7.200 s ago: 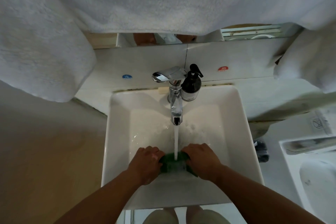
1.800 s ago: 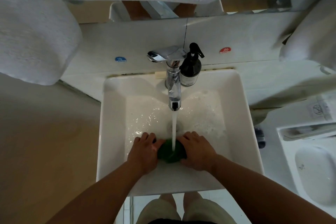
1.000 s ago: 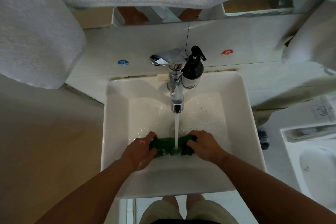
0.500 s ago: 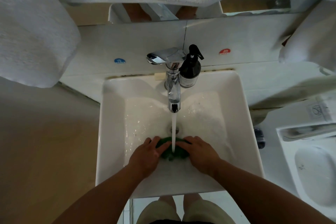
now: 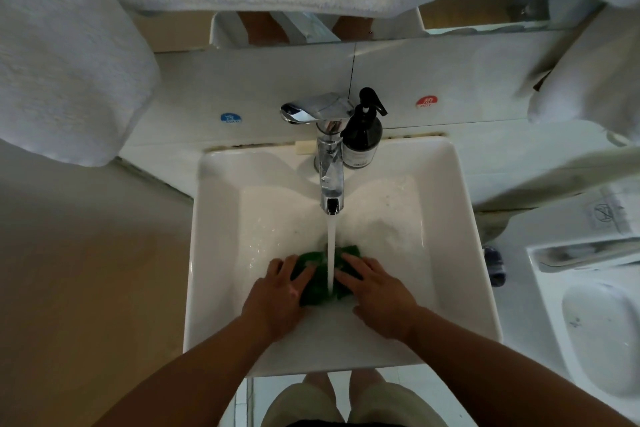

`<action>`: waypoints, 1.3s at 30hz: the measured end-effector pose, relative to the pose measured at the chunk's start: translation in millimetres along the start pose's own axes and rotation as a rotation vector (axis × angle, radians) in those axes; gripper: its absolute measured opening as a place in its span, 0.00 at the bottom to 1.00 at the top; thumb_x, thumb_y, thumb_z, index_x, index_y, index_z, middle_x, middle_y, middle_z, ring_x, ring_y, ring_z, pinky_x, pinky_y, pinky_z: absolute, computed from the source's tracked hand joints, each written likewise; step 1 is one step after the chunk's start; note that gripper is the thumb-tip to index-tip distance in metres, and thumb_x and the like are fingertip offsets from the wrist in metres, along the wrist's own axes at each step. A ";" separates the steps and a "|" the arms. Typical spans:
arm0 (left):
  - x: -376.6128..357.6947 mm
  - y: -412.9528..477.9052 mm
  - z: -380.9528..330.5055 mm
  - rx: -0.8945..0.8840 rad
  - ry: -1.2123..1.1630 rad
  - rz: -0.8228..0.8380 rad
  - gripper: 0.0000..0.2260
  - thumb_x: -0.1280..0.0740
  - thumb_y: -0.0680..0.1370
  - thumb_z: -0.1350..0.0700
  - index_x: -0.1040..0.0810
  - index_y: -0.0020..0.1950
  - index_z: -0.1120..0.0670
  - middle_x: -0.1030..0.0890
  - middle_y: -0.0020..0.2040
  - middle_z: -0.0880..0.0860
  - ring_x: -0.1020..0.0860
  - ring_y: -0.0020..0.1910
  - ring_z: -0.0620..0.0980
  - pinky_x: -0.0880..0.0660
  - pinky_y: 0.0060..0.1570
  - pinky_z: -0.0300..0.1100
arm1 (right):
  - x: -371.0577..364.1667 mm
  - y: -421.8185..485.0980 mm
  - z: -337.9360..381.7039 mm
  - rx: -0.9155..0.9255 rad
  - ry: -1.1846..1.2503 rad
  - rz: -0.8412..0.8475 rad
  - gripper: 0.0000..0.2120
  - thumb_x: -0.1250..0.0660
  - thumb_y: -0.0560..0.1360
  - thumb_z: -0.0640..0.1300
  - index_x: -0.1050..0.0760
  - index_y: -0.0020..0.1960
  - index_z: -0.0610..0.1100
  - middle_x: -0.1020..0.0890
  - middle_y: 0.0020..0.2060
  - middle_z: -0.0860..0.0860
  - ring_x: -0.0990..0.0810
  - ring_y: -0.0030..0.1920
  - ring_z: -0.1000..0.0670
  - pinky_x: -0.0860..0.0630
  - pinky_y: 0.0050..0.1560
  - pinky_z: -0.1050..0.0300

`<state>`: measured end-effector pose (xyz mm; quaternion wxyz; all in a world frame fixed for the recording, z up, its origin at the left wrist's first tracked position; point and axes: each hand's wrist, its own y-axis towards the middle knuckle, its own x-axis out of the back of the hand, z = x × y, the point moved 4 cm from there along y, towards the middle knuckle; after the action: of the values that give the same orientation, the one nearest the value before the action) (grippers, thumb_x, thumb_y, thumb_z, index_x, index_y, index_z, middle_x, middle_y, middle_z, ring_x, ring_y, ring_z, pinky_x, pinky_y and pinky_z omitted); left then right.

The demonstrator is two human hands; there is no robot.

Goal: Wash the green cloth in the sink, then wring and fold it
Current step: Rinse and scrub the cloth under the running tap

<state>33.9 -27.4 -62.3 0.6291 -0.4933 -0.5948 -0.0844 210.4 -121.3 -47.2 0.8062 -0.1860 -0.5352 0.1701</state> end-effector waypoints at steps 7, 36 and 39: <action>13.4 3.6 8.7 0.173 -0.441 -0.135 0.21 0.39 0.81 0.55 0.37 0.75 0.49 0.24 0.62 0.56 0.21 0.54 0.57 0.22 0.56 0.51 | 14.9 18.6 -20.2 -0.289 0.513 -0.099 0.16 0.37 0.80 0.46 0.31 0.67 0.50 0.16 0.51 0.46 0.18 0.44 0.51 0.19 0.47 0.58; 38.3 6.5 1.3 0.119 -0.568 -0.375 0.17 0.30 0.72 0.69 0.16 0.58 0.56 0.21 0.54 0.55 0.21 0.51 0.52 0.22 0.56 0.43 | 29.9 -3.1 -24.3 -0.211 0.369 -0.243 0.14 0.29 0.76 0.45 0.22 0.61 0.51 0.22 0.60 0.51 0.24 0.57 0.53 0.27 0.64 0.58; 37.5 1.2 8.2 0.083 -0.301 -0.523 0.17 0.31 0.72 0.57 0.17 0.60 0.56 0.22 0.61 0.58 0.23 0.61 0.59 0.23 0.60 0.57 | 23.2 -4.8 -23.1 -0.123 0.075 -0.250 0.25 0.35 0.74 0.60 0.28 0.68 0.53 0.34 0.75 0.48 0.38 0.77 0.43 0.41 0.77 0.43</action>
<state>39.7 -2.9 -33.3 0.5105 -0.3044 -0.7910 -0.1453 240.7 -117.2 -34.6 0.8277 -0.1730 -0.5332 0.0284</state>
